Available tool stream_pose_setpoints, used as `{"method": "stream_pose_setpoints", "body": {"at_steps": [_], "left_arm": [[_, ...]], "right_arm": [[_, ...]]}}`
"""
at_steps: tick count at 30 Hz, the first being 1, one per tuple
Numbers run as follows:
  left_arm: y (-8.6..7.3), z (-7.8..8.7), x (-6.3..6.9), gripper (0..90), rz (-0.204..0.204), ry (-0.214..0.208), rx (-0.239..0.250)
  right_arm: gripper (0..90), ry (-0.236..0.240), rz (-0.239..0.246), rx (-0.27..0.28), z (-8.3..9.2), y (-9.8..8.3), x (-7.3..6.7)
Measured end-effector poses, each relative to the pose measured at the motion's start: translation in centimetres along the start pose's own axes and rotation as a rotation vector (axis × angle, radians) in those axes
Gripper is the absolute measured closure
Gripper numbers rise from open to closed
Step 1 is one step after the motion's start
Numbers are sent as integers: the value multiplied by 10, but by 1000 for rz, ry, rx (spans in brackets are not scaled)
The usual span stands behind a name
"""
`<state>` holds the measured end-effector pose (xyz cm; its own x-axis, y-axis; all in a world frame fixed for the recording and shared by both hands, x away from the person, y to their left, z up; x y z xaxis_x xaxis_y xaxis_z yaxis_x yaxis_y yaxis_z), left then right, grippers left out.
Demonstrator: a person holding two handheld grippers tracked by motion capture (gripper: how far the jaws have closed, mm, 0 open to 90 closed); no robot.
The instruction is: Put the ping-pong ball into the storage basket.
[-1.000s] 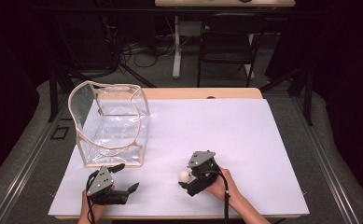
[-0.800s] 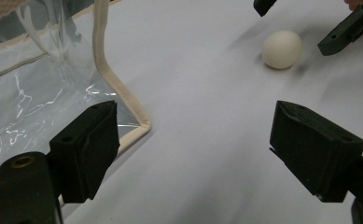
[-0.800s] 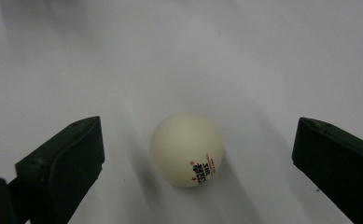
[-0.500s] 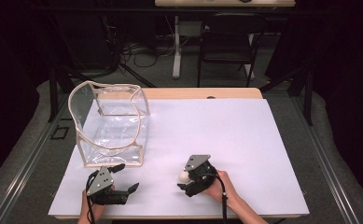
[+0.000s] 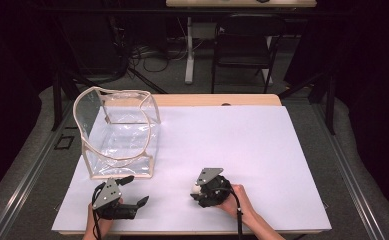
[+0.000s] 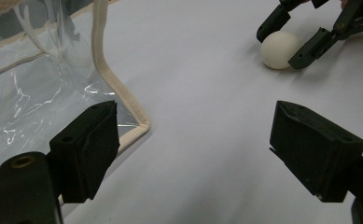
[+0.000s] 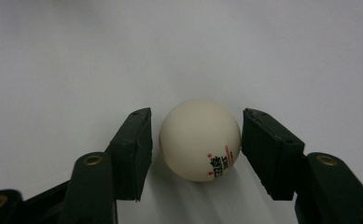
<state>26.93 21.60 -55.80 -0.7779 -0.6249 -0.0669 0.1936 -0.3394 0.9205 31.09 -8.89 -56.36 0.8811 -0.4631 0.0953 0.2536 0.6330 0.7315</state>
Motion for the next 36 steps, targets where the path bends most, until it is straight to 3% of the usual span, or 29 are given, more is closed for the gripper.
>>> {"method": "stream_pose_setpoints", "body": {"at_steps": [11,36], "left_arm": [[0,0,0,162,0,0,-1],[0,1,0,162,-3,-1,2]], "right_arm": [[499,-9,0,0,-1,-1,-1],[505,-48,14,25,11,4,-1]]}}
Point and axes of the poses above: each handheld gripper's, and its own axes: z roughly backward along the jaws, y roughly out of its top, x roughly to its right, the point moved 2 cm from there along -z, roughly forward along the jaws, and after that the axes turned 4 degrees about x, right-handed, at the moved point
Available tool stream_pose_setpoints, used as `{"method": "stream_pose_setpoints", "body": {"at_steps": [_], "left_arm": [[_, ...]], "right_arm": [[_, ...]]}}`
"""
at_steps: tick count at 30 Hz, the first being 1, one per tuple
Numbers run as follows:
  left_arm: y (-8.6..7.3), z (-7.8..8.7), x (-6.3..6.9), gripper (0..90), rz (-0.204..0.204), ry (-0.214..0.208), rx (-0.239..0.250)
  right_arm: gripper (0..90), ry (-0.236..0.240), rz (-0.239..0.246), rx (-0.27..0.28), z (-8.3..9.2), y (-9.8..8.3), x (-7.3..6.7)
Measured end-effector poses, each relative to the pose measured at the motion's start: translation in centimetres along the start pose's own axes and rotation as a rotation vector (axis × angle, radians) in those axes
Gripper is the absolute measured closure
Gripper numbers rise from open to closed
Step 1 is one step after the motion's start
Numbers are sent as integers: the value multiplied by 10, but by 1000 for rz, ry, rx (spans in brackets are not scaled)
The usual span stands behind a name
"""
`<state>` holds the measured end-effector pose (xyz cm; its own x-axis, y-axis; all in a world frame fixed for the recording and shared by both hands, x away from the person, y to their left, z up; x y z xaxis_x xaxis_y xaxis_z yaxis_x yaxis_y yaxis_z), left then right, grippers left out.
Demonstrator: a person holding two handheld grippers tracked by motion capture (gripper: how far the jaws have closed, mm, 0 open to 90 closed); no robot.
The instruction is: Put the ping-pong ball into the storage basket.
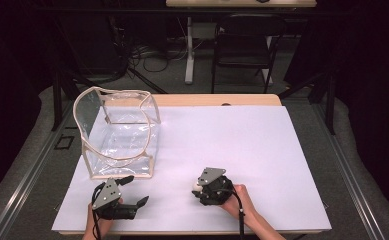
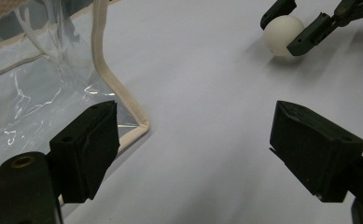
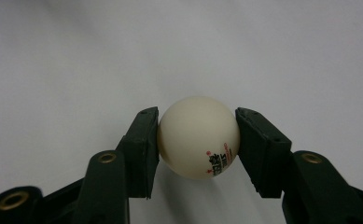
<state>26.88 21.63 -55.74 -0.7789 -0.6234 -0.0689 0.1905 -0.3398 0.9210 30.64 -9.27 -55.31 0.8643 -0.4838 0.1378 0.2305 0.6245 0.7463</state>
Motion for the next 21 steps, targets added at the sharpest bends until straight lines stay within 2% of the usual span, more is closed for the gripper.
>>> {"method": "stream_pose_setpoints", "body": {"at_steps": [21], "left_arm": [[0,0,0,162,0,-5,0]], "right_arm": [[506,-40,-7,14,10,3,10]]}}
Point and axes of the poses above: each handheld gripper's, and its own axes: z roughly backward along the jaws, y roughly out of its top, x roughly to its right, the point moved 2 cm from there along -z, roughly forward along the jaws, and after that the axes turned 4 degrees about x, right-handed, at the moved point
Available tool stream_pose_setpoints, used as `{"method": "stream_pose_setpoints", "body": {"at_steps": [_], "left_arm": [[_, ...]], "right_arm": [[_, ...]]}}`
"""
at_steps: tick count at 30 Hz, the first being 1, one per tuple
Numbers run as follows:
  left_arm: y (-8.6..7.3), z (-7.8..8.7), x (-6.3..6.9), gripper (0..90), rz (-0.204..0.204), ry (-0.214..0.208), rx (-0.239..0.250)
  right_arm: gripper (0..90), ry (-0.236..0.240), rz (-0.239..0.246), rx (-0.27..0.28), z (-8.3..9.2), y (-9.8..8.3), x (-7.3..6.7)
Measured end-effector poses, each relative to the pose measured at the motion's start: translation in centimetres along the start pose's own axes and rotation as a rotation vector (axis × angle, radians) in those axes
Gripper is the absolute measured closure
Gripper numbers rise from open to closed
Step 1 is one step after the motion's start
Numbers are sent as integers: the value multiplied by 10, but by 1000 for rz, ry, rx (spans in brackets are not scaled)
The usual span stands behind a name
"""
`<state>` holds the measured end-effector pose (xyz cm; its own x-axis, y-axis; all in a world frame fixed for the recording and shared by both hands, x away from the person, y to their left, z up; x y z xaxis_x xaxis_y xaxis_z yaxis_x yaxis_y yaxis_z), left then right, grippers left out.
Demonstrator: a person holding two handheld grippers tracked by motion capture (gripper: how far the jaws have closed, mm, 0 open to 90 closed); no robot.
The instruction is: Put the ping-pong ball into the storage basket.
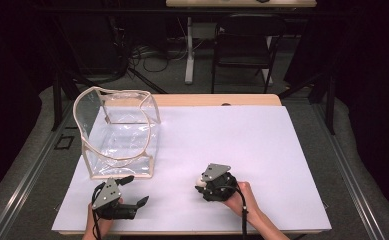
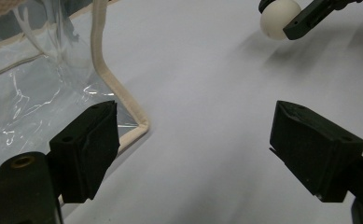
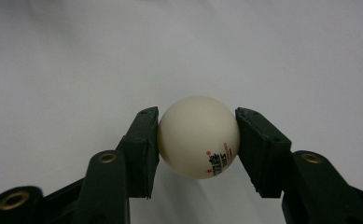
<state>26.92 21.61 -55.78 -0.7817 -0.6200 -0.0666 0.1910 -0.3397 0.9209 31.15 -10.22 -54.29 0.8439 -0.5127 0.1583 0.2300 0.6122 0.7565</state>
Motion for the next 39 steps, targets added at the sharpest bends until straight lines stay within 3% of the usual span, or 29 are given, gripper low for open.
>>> {"method": "stream_pose_setpoints", "body": {"at_steps": [39], "left_arm": [[0,0,0,162,1,4,-2]], "right_arm": [[507,-62,-14,33,13,12,20]]}}
Point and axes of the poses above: each handheld gripper's, and its own axes: z roughly backward along the jaws, y roughly out of its top, x roughly to its right, the point moved 2 cm from there along -z, roughly forward along the jaws, and after that the axes turned 4 degrees about x, right-handed, at the moved point
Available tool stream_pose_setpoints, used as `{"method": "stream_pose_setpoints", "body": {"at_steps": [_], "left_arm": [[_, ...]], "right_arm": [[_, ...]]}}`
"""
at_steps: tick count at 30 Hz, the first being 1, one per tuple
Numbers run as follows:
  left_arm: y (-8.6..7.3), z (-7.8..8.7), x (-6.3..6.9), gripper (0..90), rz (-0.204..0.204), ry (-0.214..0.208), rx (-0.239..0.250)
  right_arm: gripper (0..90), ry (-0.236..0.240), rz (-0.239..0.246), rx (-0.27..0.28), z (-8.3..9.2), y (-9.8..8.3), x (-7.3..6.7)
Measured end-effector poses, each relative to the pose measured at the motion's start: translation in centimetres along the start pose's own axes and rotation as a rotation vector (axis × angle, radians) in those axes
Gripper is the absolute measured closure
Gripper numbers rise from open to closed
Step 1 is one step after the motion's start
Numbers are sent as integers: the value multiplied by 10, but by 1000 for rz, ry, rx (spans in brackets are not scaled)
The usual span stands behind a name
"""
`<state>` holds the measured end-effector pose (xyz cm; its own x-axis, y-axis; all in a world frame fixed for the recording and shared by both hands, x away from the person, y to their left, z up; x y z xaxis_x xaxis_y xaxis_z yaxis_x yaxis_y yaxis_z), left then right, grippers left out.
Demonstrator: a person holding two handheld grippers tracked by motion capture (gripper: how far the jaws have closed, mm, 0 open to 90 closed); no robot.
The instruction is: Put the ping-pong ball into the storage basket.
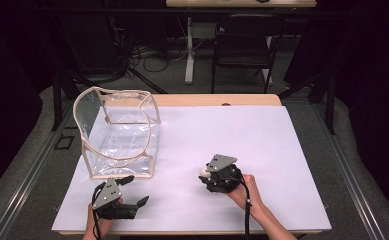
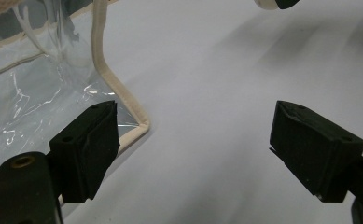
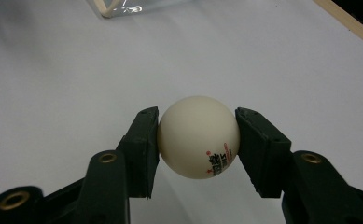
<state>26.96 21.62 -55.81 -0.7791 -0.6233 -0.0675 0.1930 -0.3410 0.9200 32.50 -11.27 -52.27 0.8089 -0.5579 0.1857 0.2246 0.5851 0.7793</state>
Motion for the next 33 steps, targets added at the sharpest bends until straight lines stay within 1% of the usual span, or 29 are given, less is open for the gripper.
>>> {"method": "stream_pose_setpoints", "body": {"at_steps": [15,23,33], "left_arm": [[0,0,0,162,-1,0,0],[0,0,0,162,-3,-3,-1],[0,0,0,162,-4,-1,-1]], "right_arm": [[507,-9,-3,11,1,6,5],[508,-3,-5,9,-1,8,5],[508,-2,-7,18,-1,13,10]]}}
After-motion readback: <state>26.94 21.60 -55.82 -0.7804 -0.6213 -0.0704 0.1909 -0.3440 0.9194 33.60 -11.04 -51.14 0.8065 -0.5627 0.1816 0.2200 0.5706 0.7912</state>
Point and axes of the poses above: each handheld gripper's, and its own axes: z roughly backward along the jaws, y roughly out of its top, x roughly to its right, the point moved 2 cm from there along -z, roughly forward along the jaws, and after that the axes turned 4 degrees about x, right-handed, at the moved point
